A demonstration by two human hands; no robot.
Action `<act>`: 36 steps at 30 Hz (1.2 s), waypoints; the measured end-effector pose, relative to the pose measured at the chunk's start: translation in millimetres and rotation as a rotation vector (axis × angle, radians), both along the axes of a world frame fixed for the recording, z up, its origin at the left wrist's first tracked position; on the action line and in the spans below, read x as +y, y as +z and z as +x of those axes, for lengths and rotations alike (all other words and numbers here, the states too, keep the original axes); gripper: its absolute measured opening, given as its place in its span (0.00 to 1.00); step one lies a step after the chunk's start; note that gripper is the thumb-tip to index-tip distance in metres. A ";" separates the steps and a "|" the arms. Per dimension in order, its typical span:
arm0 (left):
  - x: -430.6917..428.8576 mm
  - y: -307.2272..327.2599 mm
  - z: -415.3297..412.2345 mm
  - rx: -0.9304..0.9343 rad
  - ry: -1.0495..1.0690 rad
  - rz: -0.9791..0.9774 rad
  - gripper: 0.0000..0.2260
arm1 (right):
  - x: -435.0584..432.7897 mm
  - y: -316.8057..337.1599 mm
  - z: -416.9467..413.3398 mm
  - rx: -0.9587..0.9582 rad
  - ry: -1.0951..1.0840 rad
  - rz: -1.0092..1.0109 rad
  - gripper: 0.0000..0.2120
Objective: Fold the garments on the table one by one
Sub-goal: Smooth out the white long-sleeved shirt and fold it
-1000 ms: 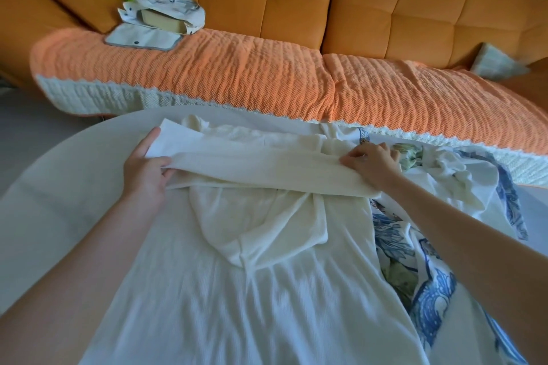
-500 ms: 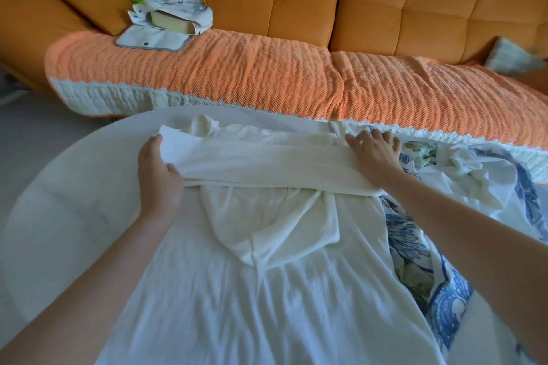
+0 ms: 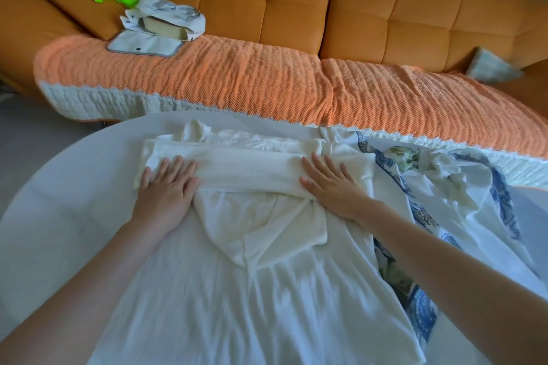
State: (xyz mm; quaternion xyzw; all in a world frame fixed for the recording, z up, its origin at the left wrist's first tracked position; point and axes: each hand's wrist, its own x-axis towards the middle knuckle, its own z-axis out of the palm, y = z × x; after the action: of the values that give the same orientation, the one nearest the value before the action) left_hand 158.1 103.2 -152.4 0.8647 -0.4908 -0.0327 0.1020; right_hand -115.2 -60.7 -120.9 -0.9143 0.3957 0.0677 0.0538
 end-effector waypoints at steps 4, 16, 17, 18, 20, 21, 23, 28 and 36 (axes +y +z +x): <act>6.2 7.6 7.3 0.003 0.112 0.072 0.23 | 3.6 11.2 -19.8 0.085 -0.073 -0.113 0.27; -35.9 44.1 -121.9 0.199 -0.342 -0.456 0.11 | -33.5 28.3 -71.3 -1.074 -0.810 0.349 0.15; -44.7 48.7 -148.1 0.231 -0.400 -0.464 0.11 | -35.9 30.0 -70.7 -1.064 -0.815 0.364 0.16; -54.2 51.4 -171.8 0.243 -0.440 -0.466 0.12 | -38.3 31.5 -69.9 -1.042 -0.829 0.371 0.16; -75.2 50.1 -208.5 0.237 -0.477 -0.457 0.13 | -43.5 34.5 -66.7 -1.000 -0.870 0.400 0.12; -84.8 47.4 -221.2 0.223 -0.475 -0.444 0.13 | -45.8 36.0 -65.0 -0.994 -0.883 0.423 0.12; -99.9 41.1 -237.3 0.119 -0.478 -0.430 0.10 | -51.8 36.5 -61.8 -1.000 -0.890 0.449 0.12; -118.1 27.2 -246.0 0.033 -0.505 -0.539 0.06 | -63.4 31.8 -58.5 -1.028 -0.851 0.354 0.11; -107.8 12.4 -242.2 0.093 -0.618 -0.598 0.07 | -77.7 21.1 -61.4 -0.926 -0.862 0.230 0.07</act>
State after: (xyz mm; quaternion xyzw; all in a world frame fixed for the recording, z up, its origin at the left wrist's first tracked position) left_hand -84.1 -4.6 -140.0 0.6069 -0.7095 0.0431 0.3556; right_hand -176.6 -138.4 -99.9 -0.5962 0.6538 -0.3196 0.3391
